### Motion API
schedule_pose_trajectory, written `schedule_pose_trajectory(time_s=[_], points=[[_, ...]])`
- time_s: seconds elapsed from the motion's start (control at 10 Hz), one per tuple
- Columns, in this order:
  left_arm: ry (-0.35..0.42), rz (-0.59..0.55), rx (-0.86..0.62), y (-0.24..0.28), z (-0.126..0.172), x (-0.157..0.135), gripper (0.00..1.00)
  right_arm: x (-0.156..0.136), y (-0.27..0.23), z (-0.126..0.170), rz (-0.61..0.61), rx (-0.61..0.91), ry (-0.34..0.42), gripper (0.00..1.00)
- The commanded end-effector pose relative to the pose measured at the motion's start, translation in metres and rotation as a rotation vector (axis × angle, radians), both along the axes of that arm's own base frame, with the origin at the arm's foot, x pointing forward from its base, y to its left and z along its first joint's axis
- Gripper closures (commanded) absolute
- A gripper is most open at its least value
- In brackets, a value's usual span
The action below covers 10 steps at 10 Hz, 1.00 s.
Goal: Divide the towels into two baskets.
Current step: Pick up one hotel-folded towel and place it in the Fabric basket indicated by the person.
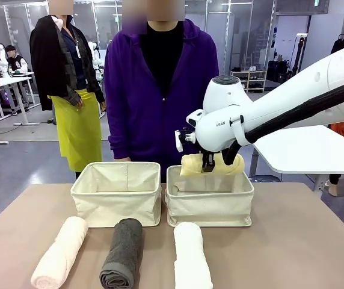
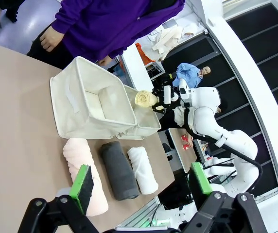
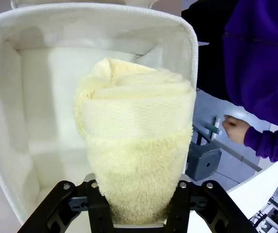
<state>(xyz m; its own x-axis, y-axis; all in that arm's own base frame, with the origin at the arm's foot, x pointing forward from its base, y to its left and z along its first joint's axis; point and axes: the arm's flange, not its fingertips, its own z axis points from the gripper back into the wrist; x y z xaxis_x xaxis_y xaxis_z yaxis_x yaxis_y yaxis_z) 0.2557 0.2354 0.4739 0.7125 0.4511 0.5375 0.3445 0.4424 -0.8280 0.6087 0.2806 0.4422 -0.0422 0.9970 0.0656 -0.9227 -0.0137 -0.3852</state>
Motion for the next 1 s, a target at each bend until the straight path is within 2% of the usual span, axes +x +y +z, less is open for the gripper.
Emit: schedule_pose_trajectory(time_s=[0.0, 0.1, 0.6, 0.9], points=[[-0.023, -0.004, -0.012, 0.0024, 0.0022, -0.0008, 0.00, 0.0066, 0.0081, -0.0015, -0.031, -0.003, 0.004, 0.62], [-0.023, -0.004, -0.012, 0.0024, 0.0022, -0.0008, 0.00, 0.0100, 0.0078, -0.0028, -0.043, 0.006, 0.005, 0.62], [-0.023, -0.004, -0.012, 0.0024, 0.0022, -0.0008, 0.00, 0.0122, 0.0130, -0.0079, -0.041, -0.005, 0.013, 0.00], [-0.023, -0.004, -0.012, 0.0024, 0.0022, -0.0008, 0.00, 0.0091, 0.0127, -0.0060, -0.053, -0.003, 0.011, 0.00]])
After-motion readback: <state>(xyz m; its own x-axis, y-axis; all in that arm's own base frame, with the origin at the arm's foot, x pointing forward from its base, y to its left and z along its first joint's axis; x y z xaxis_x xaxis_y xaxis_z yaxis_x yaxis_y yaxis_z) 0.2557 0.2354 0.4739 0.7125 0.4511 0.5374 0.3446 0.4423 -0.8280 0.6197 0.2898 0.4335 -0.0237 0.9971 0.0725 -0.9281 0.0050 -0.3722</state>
